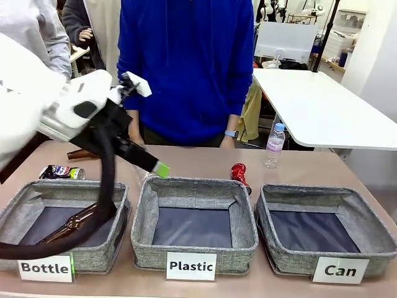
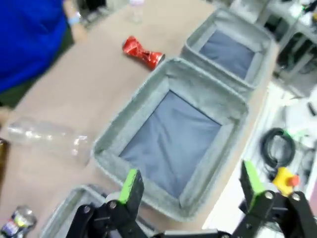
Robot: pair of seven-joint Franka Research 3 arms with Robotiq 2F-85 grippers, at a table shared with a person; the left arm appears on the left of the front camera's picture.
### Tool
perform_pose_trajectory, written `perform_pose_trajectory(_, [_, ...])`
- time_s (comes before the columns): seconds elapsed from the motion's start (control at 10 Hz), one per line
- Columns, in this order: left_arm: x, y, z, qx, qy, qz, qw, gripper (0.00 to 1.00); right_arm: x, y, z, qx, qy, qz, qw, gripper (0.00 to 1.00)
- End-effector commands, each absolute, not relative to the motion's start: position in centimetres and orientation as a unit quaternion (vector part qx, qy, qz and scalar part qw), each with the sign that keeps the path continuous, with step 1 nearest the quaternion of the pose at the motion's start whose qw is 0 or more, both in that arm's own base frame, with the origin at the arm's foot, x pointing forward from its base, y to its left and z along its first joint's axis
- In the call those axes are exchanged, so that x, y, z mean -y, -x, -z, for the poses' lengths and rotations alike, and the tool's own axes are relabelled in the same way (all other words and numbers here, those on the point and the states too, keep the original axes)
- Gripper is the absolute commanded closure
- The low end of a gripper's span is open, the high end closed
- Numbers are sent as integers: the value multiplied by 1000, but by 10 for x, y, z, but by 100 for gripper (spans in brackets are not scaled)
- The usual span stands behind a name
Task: Sort the can waste into the basket.
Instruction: Pick up the can waste from the table and place it in the right Fabric basket.
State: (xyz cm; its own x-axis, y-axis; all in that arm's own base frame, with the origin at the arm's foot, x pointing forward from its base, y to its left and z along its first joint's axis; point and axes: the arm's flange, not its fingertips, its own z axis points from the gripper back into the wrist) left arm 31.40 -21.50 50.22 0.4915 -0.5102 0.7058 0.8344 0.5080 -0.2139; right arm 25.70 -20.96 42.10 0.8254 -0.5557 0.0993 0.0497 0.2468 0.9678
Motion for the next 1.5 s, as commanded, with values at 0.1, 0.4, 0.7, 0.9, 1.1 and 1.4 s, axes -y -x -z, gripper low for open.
perform_pose_trajectory(0.1, [188, -308, -508, 294, 294, 433, 800, 0, 210, -259, -421, 232, -586, 191, 752, 0])
perform_pose_trajectory(0.4, [186, -315, -513, 296, 296, 426, 802, 0, 210, -259, -421, 232, -586, 191, 752, 0])
perform_pose_trajectory(0.7, [76, -389, -541, 301, 224, 475, 796, 0, 210, -259, -421, 232, -586, 191, 752, 0])
perform_pose_trajectory(0.9, [14, -410, -528, 316, 66, 459, 828, 0, 210, -259, -421, 232, -586, 191, 752, 0])
perform_pose_trajectory(1.1, [11, -420, -498, 266, -84, 448, 849, 0, 210, -259, -421, 232, -586, 191, 752, 0])
perform_pose_trajectory(1.4, [39, -444, -471, 189, -202, 548, 789, 0, 210, -259, -421, 232, -586, 191, 752, 0])
